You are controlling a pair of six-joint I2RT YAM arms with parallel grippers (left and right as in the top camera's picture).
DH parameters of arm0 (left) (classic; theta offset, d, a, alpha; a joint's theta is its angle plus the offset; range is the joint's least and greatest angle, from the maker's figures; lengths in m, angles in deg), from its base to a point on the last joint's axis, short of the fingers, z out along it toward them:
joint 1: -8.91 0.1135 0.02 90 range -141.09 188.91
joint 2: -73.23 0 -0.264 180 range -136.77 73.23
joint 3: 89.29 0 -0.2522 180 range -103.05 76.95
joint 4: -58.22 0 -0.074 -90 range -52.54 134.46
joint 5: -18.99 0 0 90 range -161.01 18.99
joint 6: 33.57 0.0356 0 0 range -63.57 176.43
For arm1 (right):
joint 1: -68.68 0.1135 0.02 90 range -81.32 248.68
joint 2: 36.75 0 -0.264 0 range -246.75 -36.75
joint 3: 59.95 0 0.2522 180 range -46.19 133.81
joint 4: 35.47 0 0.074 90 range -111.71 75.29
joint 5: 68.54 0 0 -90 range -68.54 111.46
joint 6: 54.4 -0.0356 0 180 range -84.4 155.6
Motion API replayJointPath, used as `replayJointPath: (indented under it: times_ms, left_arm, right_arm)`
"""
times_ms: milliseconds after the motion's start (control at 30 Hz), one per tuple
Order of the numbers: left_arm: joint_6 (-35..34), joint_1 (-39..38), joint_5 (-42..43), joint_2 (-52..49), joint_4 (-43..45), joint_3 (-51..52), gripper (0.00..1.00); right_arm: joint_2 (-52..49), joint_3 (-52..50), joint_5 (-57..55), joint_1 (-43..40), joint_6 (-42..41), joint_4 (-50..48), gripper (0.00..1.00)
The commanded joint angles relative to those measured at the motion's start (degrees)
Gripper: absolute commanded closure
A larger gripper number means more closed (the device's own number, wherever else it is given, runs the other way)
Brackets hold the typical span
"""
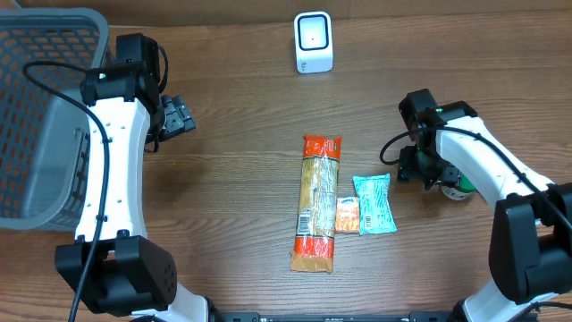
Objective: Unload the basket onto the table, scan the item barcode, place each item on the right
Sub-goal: 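Release the jar and move the right gripper over the mint-green packet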
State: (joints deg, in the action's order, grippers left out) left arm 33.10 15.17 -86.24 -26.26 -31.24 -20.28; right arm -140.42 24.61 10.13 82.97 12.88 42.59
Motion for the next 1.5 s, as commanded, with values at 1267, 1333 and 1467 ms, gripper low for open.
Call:
replayJointPath:
  times_ms: [1267, 1333, 1467]
  left_arm:
    - [1.27, 0.11, 0.07, -0.15, -0.13, -1.18, 0.00]
    - [1.27, 0.11, 0.07, -0.15, -0.13, -1.18, 0.00]
    - [1.27, 0.11, 0.07, -0.15, -0.13, -1.18, 0.00]
  right_arm:
    - [2.25, -6.78, 15.19, -1.05, 8.76, -13.62, 0.86]
    - [3.06, -6.21, 14.47, -1.05, 7.17, -13.70, 0.86]
    - [3.87, -4.87, 14.01, -1.03, 5.99, -13.62, 0.85]
